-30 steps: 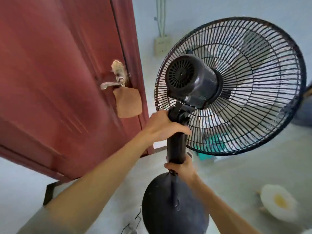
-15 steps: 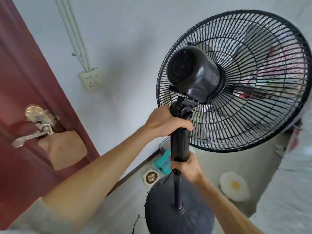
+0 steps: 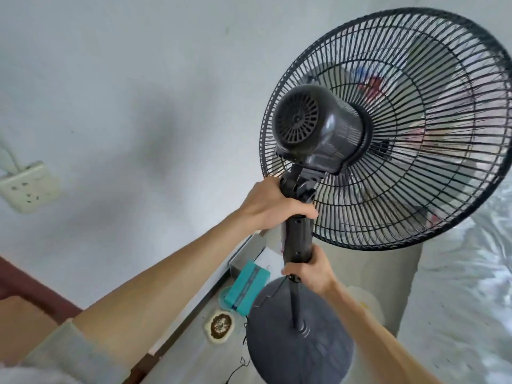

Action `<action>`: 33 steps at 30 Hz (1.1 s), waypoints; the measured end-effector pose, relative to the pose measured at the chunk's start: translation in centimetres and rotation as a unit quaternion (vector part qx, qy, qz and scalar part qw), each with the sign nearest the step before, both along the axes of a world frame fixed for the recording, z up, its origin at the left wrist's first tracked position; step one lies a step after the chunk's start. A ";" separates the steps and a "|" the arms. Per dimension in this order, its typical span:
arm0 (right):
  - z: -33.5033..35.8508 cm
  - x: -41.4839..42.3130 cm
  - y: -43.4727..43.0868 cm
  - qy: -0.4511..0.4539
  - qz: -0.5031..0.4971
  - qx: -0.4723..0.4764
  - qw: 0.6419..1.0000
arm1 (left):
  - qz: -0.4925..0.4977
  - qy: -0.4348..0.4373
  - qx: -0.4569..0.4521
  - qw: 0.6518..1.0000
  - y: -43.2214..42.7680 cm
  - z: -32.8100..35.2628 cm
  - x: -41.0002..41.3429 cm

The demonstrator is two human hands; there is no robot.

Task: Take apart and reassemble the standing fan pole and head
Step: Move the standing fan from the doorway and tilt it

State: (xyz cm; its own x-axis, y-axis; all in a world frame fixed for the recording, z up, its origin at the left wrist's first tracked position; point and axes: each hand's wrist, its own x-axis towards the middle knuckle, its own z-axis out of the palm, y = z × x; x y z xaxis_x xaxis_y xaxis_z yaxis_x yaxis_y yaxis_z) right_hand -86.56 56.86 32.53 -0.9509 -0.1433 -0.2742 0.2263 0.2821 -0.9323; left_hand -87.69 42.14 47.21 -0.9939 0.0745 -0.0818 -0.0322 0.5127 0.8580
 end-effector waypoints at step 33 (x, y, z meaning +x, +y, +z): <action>-5.2 -48.4 16.2 0.007 0.013 0.153 0.988 | -0.016 -0.034 0.068 0.997 14.0 -6.7 -47.3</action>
State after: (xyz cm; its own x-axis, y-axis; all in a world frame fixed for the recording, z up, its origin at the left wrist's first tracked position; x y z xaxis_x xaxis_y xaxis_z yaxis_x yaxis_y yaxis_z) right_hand -135.00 73.04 27.35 -0.9523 -0.0798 -0.2947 0.2027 0.5563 -0.8059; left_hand -134.98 56.14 40.46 -0.9835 0.1203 -0.1351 -0.0778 0.3930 0.9162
